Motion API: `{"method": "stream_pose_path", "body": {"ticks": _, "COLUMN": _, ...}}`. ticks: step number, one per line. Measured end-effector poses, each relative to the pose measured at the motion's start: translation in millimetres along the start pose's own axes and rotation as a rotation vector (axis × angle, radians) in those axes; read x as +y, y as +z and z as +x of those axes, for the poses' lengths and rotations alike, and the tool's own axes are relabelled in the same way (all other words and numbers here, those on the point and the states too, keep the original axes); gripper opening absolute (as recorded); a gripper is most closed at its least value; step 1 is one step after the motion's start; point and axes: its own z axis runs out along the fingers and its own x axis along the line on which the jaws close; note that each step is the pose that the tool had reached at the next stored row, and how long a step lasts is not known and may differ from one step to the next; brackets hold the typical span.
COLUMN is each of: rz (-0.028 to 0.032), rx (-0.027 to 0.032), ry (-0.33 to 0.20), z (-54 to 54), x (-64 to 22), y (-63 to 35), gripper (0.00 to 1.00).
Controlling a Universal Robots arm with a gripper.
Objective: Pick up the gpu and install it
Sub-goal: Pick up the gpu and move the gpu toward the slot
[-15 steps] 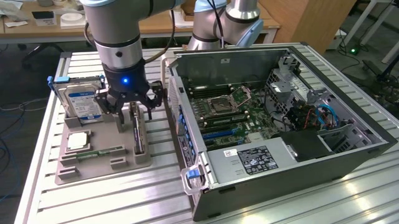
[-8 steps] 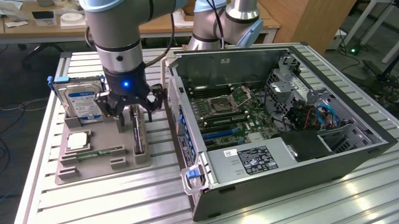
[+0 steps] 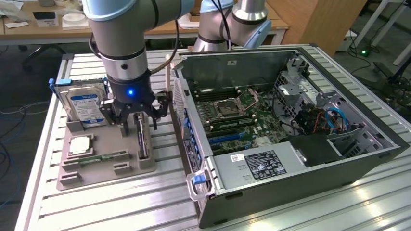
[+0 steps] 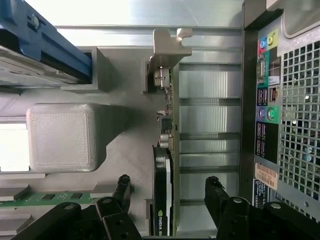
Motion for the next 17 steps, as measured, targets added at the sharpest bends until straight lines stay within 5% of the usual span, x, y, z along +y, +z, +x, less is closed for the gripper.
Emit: {"method": "stream_pose_path", "body": {"ticks": 17, "rz": 0.0063, "rx": -0.0002, "ry": 0.000, "z": 1.3, "x": -1.4, "y": 27.6, "gripper": 0.71}}
